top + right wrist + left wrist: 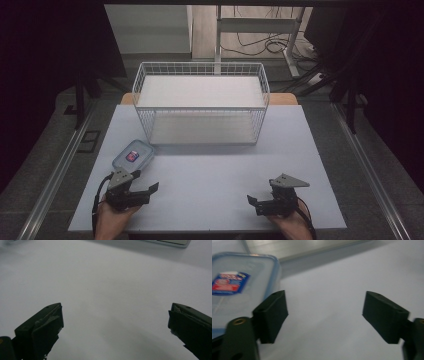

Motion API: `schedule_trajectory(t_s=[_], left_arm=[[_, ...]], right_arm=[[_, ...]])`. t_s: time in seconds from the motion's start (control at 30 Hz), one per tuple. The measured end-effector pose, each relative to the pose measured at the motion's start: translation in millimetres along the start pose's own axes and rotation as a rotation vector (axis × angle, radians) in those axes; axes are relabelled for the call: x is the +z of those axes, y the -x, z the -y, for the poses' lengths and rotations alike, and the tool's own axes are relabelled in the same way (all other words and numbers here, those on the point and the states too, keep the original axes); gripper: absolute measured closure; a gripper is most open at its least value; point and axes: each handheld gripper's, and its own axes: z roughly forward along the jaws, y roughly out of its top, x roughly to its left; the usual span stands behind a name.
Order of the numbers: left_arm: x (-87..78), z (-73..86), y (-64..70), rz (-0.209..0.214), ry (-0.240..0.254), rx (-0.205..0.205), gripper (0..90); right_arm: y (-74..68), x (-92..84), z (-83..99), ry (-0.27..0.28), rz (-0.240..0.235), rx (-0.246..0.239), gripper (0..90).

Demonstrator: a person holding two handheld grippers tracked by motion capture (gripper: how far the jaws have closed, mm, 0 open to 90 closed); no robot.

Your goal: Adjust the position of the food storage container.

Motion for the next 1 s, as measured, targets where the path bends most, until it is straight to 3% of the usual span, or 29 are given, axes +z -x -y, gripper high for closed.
schedule_trajectory(t_s=[0.07,0.3,0.4,0.63,0.73,1.0], left_arm=[[-1.7,-3.4,-6.6,0.01,0.016,-0.021,30.5],[-4.0,-18.7,-31.2,-0.039,0.044,-0.094,51.1],[-4.4,-21.5,-40.3,-0.071,0.026,-0.102,63.3],[-2.7,-28.2,-62.0,-0.093,0.028,-0.122,89.1],[-1.4,-30.3,-68.3,-0.09,0.032,-0.122,90.0],[8.9,-37.7,-92.9,-0.135,0.038,-0.123,90.0]], right_arm=[[-0.3,0.1,-0.5,0.0,0.001,-0.007,0.9],[0.7,-0.9,-1.5,0.006,0.009,-0.001,5.1],[1.6,-1.1,-1.8,0.011,0.007,0.0,6.1],[1.9,-1.0,-1.6,-0.005,0.021,-0.022,7.7],[2.3,-0.9,-1.6,-0.007,0.022,-0.02,7.9],[2.1,-0.5,-1.7,-0.01,0.026,-0.026,8.6]])
